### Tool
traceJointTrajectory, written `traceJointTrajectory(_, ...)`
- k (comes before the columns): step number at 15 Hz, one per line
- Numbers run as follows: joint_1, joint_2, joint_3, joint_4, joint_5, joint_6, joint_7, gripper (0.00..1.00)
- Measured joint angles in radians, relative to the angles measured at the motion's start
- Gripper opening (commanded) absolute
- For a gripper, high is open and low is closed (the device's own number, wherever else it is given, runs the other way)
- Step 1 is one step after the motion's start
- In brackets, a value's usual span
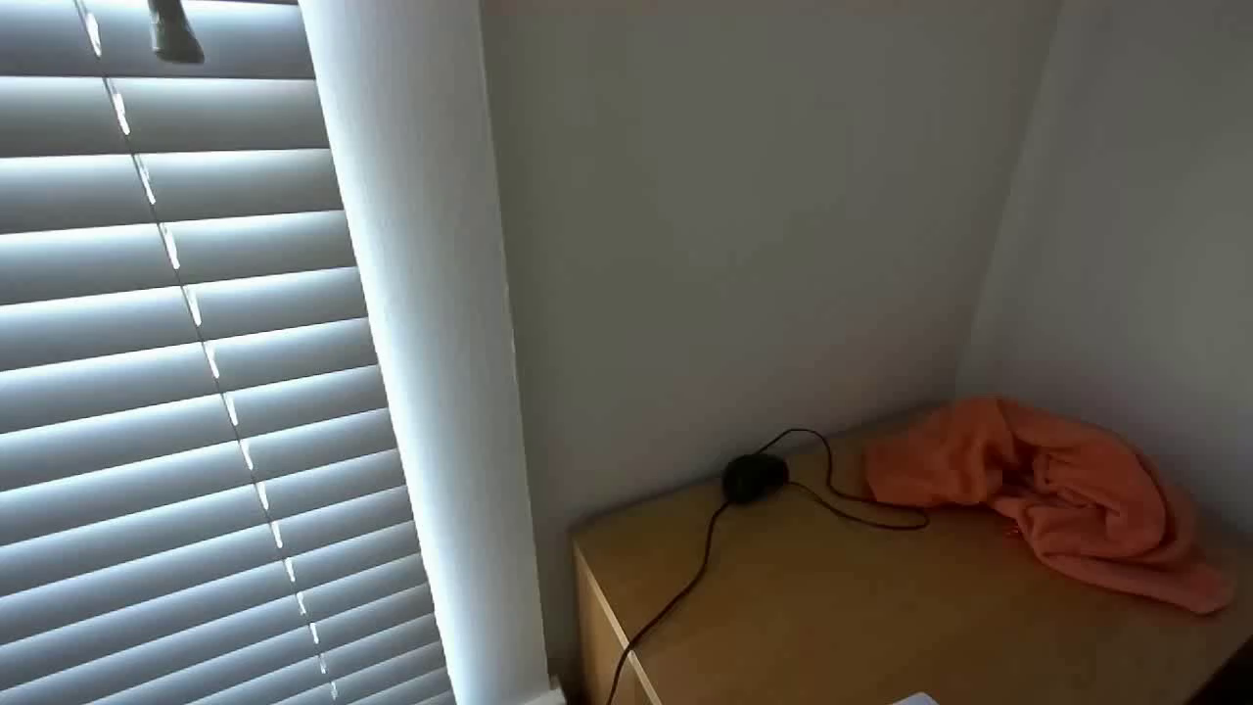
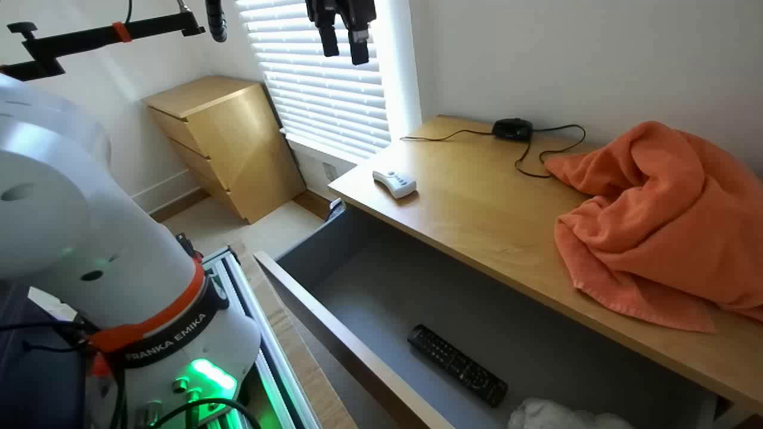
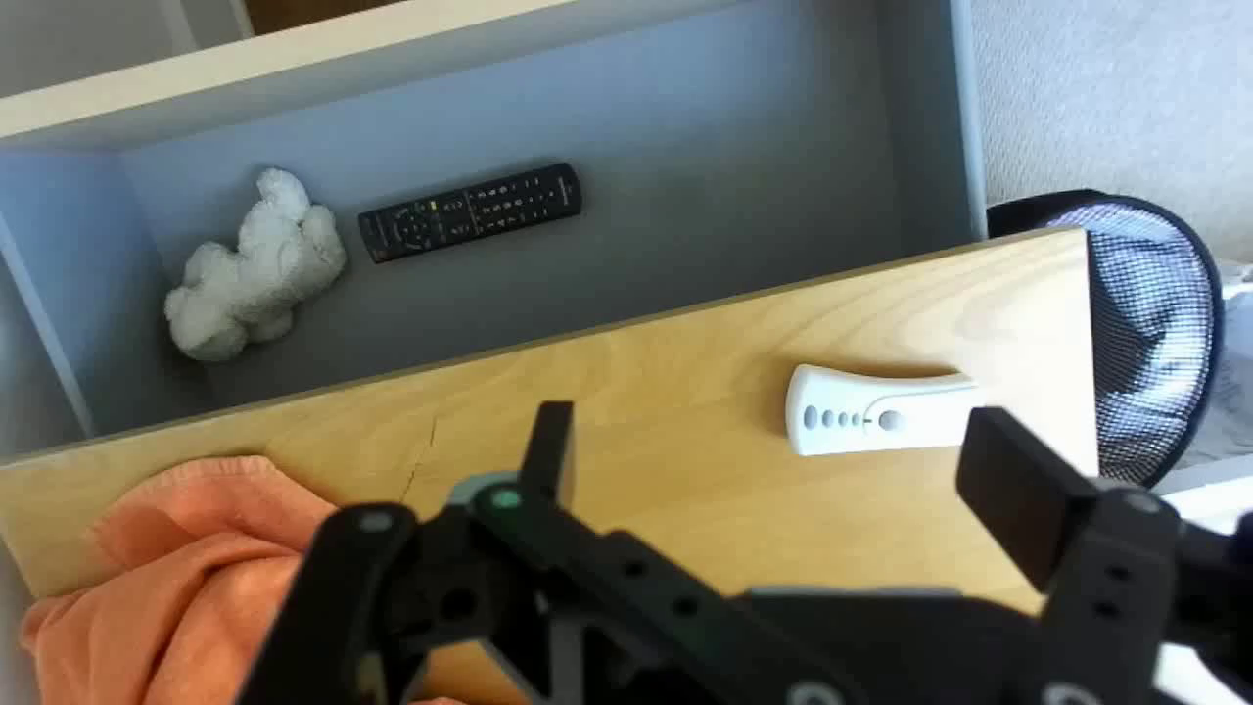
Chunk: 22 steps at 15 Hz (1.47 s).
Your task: Remove the remote controller from the opened drawer and put it on the counter top pointing forward
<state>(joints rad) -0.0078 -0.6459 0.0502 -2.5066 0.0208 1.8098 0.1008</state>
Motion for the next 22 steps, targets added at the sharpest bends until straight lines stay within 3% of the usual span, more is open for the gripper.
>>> traceJointTrajectory(10, -0.02, 0.007, -0.005, -0.008, -0.006, 0.002, 0.028, 1.0)
traceJointTrajectory(14, -0.13, 0.024, -0.053, -0.086, -0.049, 0.024, 0.101, 1.0)
traceJointTrajectory(22, -0.363, 0.085, -0.249, -0.217, -0.085, 0.161, 0.15, 1.0)
